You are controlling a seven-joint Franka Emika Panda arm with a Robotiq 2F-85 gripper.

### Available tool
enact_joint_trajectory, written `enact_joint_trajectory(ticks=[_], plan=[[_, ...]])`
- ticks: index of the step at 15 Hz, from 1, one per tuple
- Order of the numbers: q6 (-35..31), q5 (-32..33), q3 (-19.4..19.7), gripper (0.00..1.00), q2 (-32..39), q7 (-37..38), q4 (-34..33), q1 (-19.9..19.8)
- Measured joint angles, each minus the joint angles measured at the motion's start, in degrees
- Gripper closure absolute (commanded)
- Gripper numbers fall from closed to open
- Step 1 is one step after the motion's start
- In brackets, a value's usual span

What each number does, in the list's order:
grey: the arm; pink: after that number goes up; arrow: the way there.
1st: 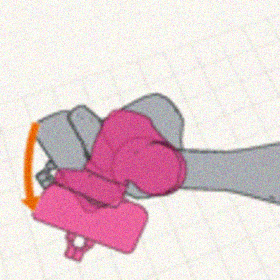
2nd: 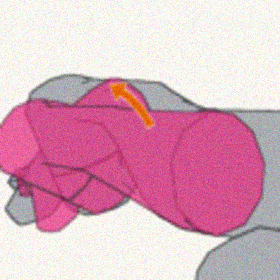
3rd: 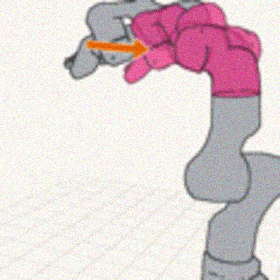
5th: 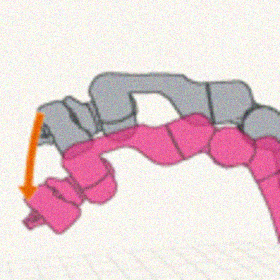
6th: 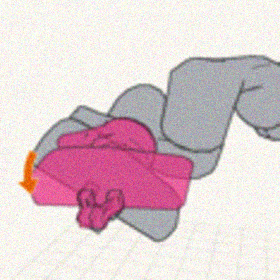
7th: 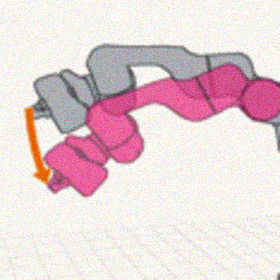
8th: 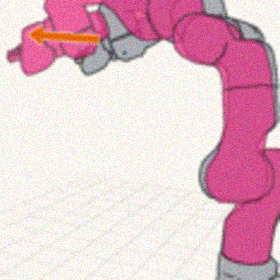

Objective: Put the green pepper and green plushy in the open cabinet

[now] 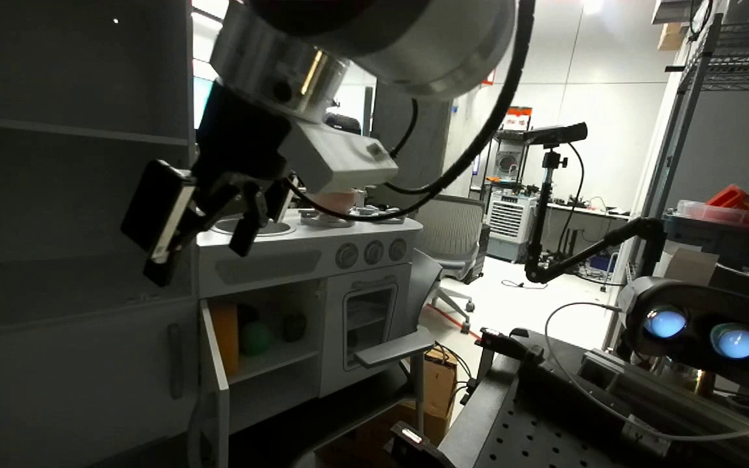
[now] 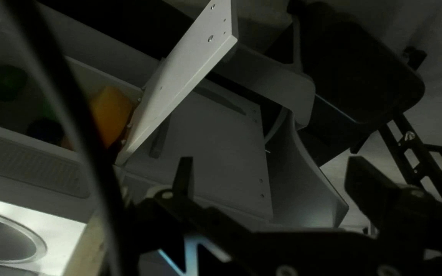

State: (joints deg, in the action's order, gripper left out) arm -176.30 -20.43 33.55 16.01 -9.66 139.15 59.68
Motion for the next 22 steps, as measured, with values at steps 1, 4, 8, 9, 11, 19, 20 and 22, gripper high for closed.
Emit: enact_joint_trajectory(ticks=[1,4,8,9,11,19,20,22], plan=[[2.24,0.61,0.08,0.0,1.22,0.1,-2.1,0.15],[6.63,1.01,0.04,0.0,5.7,0.1,-7.03,0.02],[7.87,15.07,-7.61,0.0,11.96,8.66,-12.3,-10.76],[8.04,17.65,-9.17,0.0,13.57,10.0,-13.7,-13.33],[8.76,21.9,-11.34,0.0,16.43,12.4,-16.65,-17.22],[11.42,30.03,-16.91,0.0,21.86,16.83,-23.67,-22.34],[12.14,30.41,-17.29,0.0,22.36,17.09,-24.27,-22.6],[13.38,30.64,-18.08,0.0,23.75,17.12,-25.78,-23.45]])
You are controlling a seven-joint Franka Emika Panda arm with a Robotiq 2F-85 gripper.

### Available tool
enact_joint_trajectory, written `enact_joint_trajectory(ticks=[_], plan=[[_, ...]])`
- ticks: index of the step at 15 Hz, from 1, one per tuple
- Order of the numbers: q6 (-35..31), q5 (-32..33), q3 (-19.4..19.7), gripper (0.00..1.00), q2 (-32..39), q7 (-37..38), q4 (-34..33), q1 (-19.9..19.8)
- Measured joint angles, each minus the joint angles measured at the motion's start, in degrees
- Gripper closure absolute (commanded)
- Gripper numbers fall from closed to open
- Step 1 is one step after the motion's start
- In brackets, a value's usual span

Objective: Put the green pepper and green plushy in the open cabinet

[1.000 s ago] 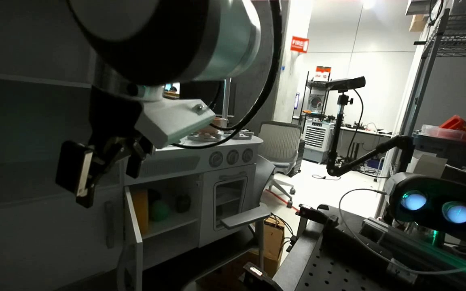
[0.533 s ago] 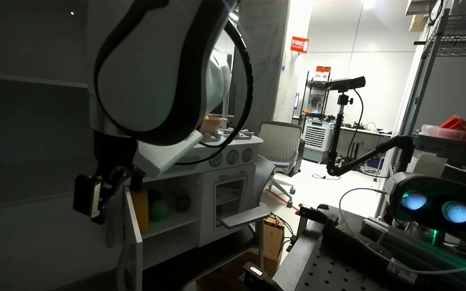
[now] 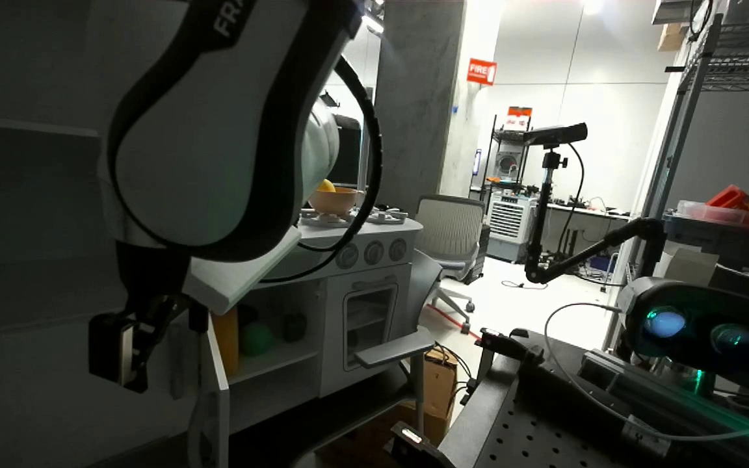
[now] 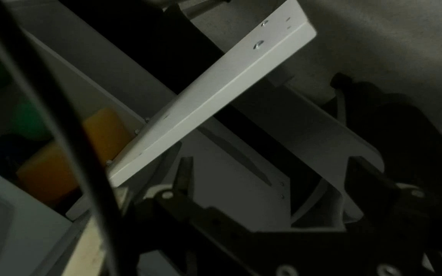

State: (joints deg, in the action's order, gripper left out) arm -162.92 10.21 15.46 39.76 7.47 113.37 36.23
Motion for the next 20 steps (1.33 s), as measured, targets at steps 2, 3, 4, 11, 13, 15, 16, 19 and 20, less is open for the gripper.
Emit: enact_joint_trajectory(ticks=[2,3,4,11,13,15,16,19,20], plan=[[0.98,0.39,-0.64,0.0,1.68,0.01,-1.78,-1.07],[1.39,0.65,-0.97,0.0,2.55,0.06,-2.74,-1.64],[1.75,0.85,-1.23,0.0,3.43,0.1,-3.69,-2.16],[3.0,1.92,-1.82,0.0,7.83,0.82,-8.91,-3.8],[3.8,1.98,-1.82,0.0,8.9,0.83,-10.3,-4.41],[4.47,2.06,-1.79,0.0,9.77,0.83,-11.55,-5.36],[4.62,2.15,-1.77,0.0,10.13,0.83,-12.09,-6.02],[5.58,2.73,-1.61,0.0,11.11,0.81,-14.06,-8.66],[6.06,2.93,-1.54,0.0,11.48,0.8,-14.87,-9.73]])
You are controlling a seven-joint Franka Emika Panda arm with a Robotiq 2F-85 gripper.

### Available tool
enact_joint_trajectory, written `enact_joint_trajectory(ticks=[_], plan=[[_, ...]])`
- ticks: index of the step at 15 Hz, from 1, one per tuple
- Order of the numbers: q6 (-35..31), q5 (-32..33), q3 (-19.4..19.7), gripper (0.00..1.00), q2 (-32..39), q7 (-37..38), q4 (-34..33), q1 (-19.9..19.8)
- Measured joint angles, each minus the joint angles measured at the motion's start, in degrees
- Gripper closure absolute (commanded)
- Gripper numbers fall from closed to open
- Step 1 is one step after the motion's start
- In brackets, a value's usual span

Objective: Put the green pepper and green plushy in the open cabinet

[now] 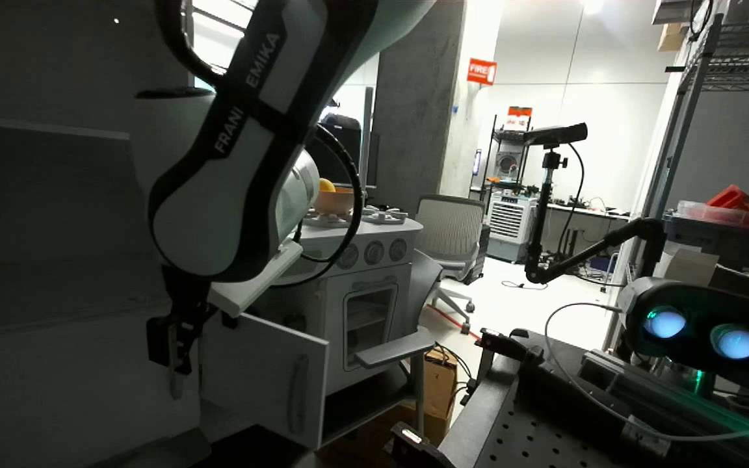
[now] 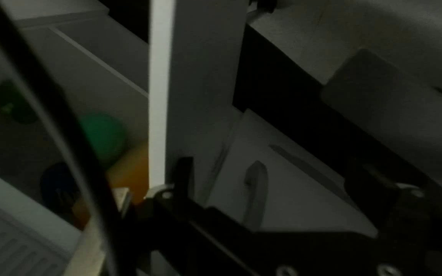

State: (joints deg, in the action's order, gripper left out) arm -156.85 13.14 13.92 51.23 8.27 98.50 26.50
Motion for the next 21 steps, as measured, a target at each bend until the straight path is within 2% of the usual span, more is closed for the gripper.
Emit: enact_joint_trajectory(ticks=[5,11,16,21], plan=[[1.02,0.66,0.25,0.0,2.0,-0.61,-4.11,-5.36],[0.4,2.65,0.9,0.0,1.84,-1.51,-2.19,-9.27],[-3.84,3.76,2.72,0.0,-2.52,-2.76,5.97,-11.75],[-5.34,3.75,2.0,0.0,-16.3,-7.44,19.54,-15.56]])
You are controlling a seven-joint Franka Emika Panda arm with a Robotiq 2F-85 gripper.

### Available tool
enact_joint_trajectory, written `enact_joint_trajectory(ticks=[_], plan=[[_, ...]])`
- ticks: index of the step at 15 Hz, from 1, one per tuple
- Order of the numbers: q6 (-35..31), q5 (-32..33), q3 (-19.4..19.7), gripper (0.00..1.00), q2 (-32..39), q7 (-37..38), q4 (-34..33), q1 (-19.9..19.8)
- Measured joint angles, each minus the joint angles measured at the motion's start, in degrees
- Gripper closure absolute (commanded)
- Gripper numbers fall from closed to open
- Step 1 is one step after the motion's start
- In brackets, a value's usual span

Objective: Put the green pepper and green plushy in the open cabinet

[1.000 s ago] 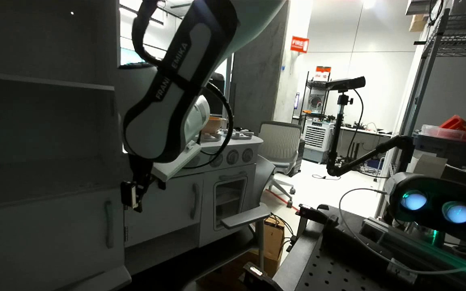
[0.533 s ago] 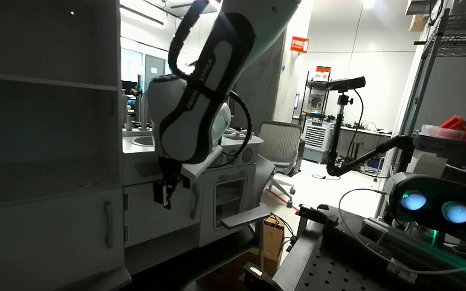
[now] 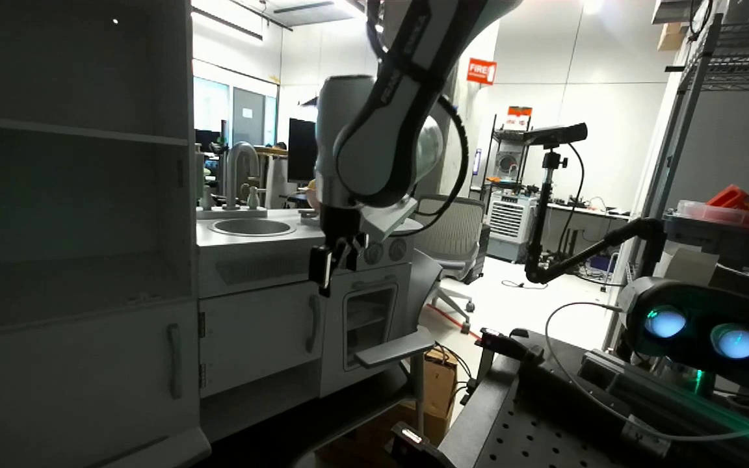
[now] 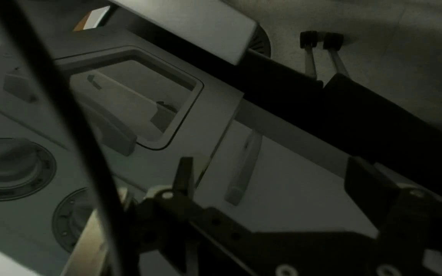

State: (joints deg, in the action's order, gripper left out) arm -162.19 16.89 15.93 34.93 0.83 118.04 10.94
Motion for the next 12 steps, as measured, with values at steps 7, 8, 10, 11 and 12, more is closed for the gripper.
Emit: enact_joint_trajectory(ticks=[7,8,10,11,12], plan=[[8.84,-9.82,-11.04,0.0,-23.99,-11.97,15.22,-12.19],[11.9,-11.75,-11.8,0.0,-27.52,-13.85,16.58,-13.08],[18.85,-14.8,-12.04,0.0,-34.56,-17.29,18.36,-14.01],[22.89,-15.33,-11.85,0.0,-37.96,-18.21,18.73,-14.21],[27.22,-15.47,-11.46,0.0,-41.36,-19.02,18.85,-14.33]])
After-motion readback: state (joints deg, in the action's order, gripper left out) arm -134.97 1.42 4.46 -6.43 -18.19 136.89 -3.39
